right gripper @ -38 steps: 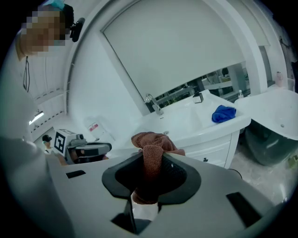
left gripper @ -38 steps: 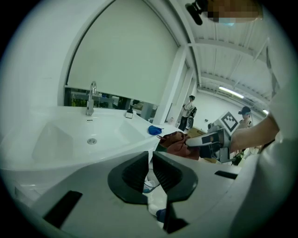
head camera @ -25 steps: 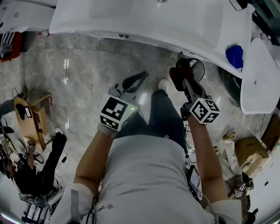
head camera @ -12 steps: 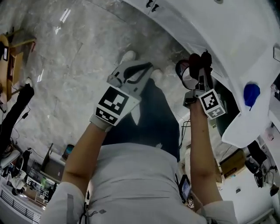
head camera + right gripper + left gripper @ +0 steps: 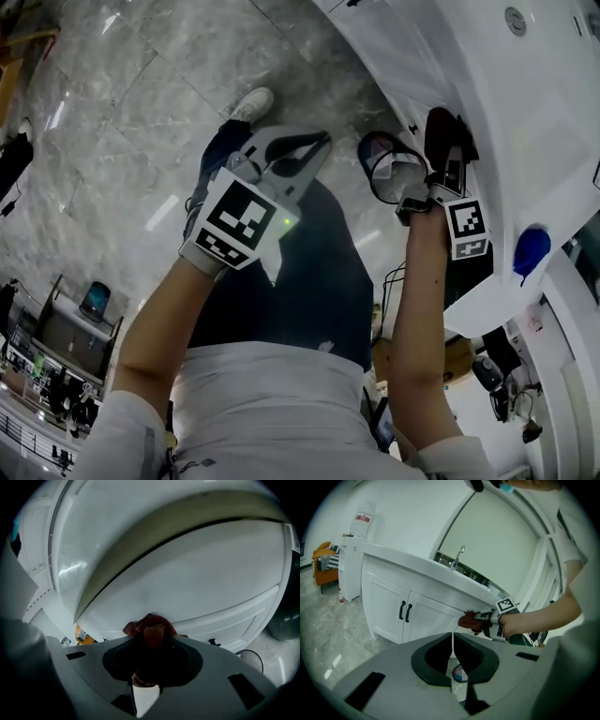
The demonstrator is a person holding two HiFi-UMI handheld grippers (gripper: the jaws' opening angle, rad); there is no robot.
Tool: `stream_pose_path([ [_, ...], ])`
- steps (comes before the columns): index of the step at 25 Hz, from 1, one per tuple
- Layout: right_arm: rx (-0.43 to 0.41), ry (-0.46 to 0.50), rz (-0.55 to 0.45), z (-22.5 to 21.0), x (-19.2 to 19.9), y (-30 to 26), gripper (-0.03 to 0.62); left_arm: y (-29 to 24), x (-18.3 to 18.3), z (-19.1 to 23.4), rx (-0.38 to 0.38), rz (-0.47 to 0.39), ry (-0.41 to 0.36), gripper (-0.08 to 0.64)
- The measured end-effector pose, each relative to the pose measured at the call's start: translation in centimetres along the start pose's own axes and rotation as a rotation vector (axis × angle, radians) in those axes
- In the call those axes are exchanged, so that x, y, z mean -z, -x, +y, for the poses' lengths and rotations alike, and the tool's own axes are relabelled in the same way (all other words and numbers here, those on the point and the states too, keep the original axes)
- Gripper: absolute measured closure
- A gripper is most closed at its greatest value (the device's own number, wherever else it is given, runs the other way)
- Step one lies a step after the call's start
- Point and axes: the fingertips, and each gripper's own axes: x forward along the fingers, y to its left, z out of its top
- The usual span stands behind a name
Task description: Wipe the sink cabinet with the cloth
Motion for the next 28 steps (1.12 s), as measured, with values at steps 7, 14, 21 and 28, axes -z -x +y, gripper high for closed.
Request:
stream_pose_path([
  [7,-0.030,0.042,-0.007,-0.2,0.8,-1.0,0.486,-1.4,2.5,1.1,-0.045,-0.007,0.049,0.548],
  [14,-0.025,0.026,0.082,-1.7,3.7,-4.5,0.486,-2.2,4.2,2.0,-0.063,-0.004,0.077,0.548],
  [21,0.006,0.051,0.116,-3.8,6.7,-7.4,0.486,-1.4,4.9,3.0,-0.109,-0.011,0.109,0.548],
  [28,0.041,0.092,0.121,-5.8,9.0,-9.8,0.486,-1.8,5.9,2.9,-0.123,0.005,0.117,0.548],
])
